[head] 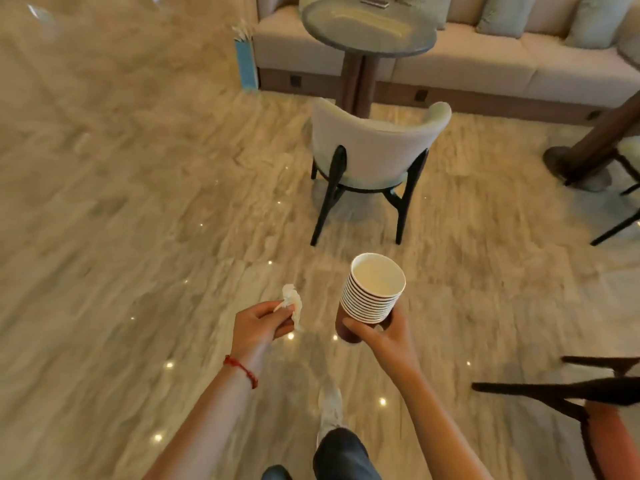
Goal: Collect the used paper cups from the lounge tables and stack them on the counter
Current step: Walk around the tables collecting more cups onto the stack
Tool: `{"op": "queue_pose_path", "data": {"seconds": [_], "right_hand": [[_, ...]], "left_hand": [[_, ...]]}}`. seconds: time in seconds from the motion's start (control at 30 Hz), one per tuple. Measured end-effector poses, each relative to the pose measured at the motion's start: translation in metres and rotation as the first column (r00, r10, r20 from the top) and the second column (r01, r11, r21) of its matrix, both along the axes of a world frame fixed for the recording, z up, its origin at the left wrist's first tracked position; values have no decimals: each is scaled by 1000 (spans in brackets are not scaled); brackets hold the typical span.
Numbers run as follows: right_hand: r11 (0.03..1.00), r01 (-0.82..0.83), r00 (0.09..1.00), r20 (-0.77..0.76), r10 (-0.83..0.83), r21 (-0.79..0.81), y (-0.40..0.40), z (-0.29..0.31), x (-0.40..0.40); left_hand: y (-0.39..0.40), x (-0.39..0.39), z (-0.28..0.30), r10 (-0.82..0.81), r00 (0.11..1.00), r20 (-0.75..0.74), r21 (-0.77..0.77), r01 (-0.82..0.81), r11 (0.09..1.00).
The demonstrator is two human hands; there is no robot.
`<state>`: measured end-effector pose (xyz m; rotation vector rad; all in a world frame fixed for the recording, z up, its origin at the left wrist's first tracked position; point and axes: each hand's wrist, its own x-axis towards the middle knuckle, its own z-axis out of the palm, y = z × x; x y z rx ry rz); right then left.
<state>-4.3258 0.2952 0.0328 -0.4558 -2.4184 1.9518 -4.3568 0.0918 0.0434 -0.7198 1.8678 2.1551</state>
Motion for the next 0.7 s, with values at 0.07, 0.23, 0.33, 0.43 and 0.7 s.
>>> {"op": "queue_pose_path", "data": {"seconds": [0.07, 0.23, 0.33, 0.43, 0.7], "right_hand": [[1000, -22, 1000, -16, 22, 14, 1, -4, -38], [990, -139, 989, -55, 139, 15, 3, -3, -146], [982, -185, 982, -24, 186, 36, 2, -6, -209], [965, -262, 964, -34, 262, 23, -7, -34, -274], [924, -381, 924, -24, 382, 22, -78, -53, -431]], "left_hand": [[0, -31, -5, 12, 1000, 2, 0, -12, 1000], [-7, -120, -4, 114, 993, -3, -49, -114, 992], [-13, -169, -5, 155, 988, 24, -56, -154, 987], [-19, -221, -28, 190, 982, 17, -73, -188, 979], [-80, -357, -52, 346, 938, 26, -33, -345, 938]]}}
